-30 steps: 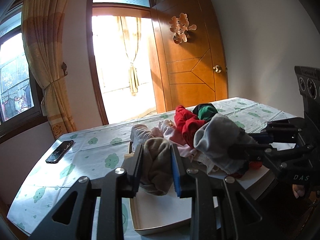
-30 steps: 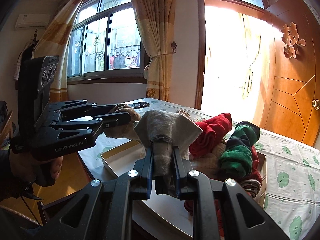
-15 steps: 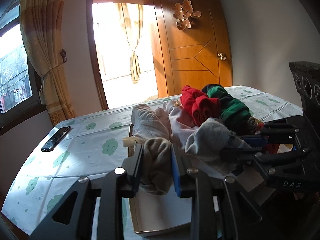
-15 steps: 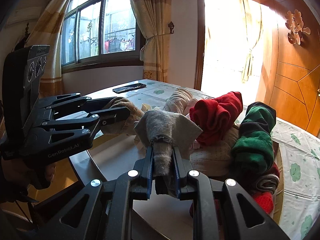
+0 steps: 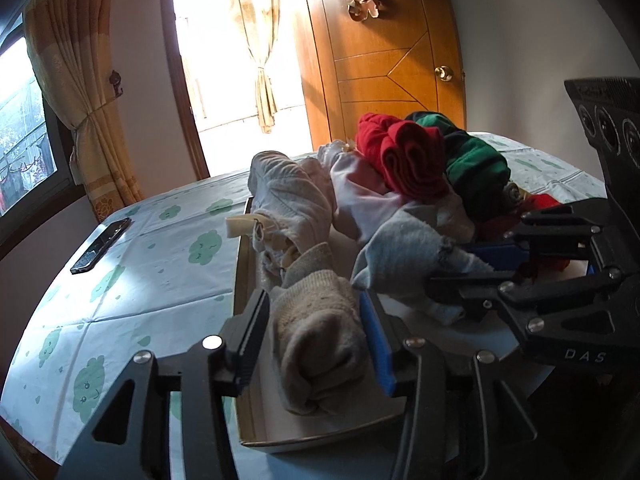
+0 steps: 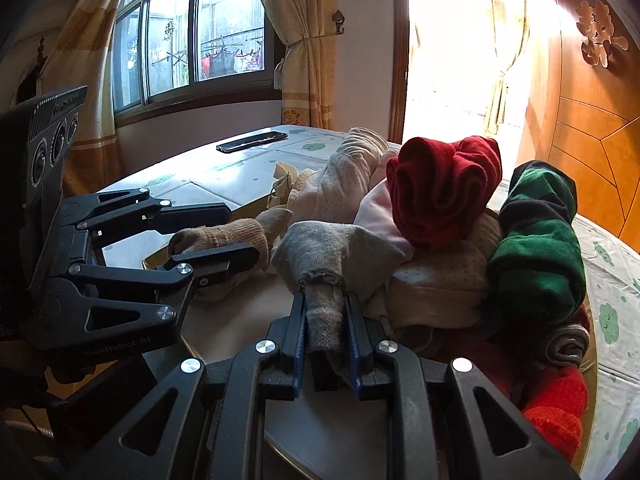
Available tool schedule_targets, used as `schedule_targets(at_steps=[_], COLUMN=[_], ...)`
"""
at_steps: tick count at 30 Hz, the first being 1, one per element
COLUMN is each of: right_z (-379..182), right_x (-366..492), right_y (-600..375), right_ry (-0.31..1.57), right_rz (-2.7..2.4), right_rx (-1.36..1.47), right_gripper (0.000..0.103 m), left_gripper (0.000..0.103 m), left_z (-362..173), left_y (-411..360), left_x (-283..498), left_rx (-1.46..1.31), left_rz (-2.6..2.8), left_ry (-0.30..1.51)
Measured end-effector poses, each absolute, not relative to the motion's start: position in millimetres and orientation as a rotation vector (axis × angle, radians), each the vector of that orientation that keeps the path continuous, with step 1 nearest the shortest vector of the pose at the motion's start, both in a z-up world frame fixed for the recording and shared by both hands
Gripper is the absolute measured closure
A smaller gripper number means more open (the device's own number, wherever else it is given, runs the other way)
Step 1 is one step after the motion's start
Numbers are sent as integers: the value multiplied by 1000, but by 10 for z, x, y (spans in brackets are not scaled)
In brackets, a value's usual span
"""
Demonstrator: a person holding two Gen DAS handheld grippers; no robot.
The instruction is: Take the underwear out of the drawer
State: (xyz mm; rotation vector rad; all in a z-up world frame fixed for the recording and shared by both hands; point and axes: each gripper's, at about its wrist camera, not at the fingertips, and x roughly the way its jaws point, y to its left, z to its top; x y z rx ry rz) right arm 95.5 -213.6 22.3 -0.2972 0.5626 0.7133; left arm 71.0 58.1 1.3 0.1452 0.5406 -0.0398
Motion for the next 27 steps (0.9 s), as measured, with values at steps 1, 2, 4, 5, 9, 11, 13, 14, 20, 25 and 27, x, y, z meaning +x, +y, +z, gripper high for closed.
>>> schedule_targets(at_steps=[1,2,4,5,9,11,13,14,20,25,27], right_z=[219,218,211,211,225,225,229,238,391,550,582], right_x=[951,946,927,904,826,780,729,698,410,78,-8], right_y=[-2132,-2130,-2130,-2134,-2160,-2197,-2248,-2279,-2543,-2844,-2947], right_ry=[568,574,576,573,551,545,540,537,509,438,418], right_rz=[719,725,726,730,723,714,703,700,648,586,575], right_rx=[-295,-296,-302,-300,-290,-283,-275,-266,-220,-168,-138], right_gripper=[79,71,52,43,38,37,37,36,35,25,23], left_gripper=[43,42,37,36,28,23,14,12,3,1,1], left_z=[4,0,2,12,49,76,118,144,306,378,388], left_y=[587,586,575,571,582,583,568,556,448,330,292], left_x=[691,670,627,599,505,434,346,296,-5,-190,-238], left_rx=[144,142,143,146,147,147,145,143,122,98,94], left_rz=[-38,-41,-40,-34,-23,-12,-11,-9,-18,-41,-47], left_ry=[537,535,538,533,529,522,511,503,453,427,428])
